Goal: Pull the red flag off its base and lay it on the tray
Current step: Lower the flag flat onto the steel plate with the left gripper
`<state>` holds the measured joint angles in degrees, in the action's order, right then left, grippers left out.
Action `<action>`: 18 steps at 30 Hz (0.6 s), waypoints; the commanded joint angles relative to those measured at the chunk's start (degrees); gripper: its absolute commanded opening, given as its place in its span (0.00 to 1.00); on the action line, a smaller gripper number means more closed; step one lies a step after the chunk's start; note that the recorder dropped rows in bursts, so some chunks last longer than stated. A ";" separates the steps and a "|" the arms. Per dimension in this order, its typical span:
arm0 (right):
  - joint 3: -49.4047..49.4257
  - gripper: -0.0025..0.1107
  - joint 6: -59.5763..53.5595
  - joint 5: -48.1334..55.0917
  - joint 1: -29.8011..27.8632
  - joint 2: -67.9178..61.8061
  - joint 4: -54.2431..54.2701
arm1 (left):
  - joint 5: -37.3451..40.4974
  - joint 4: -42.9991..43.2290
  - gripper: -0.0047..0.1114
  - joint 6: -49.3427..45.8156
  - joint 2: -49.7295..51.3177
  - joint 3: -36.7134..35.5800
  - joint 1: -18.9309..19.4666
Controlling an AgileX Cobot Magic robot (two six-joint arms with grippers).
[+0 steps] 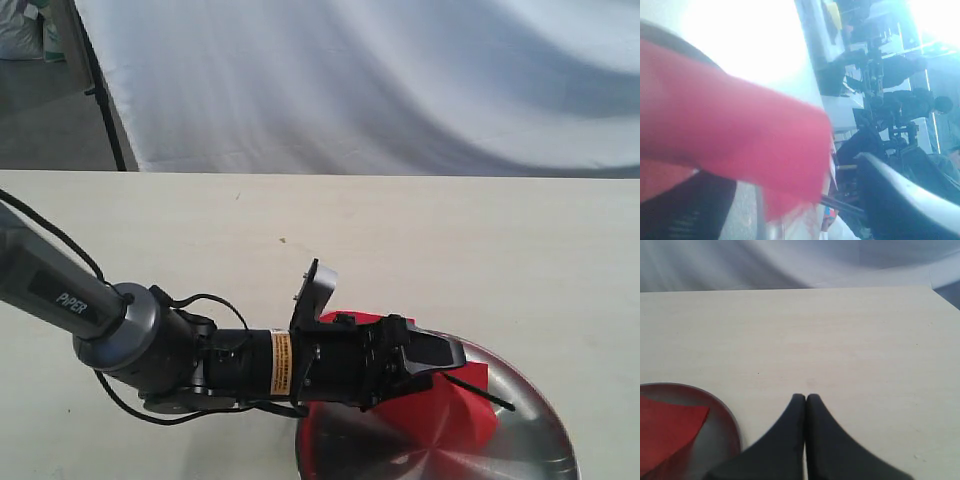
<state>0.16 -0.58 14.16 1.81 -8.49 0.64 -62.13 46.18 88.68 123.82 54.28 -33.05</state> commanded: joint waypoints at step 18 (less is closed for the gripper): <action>-0.16 0.02 -0.18 0.30 -0.17 0.24 -0.26 | -5.44 8.98 0.40 2.59 -1.09 2.30 -4.84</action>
<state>0.16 -0.58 14.16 1.81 -8.49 0.64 -64.07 55.95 93.21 123.82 56.42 -37.58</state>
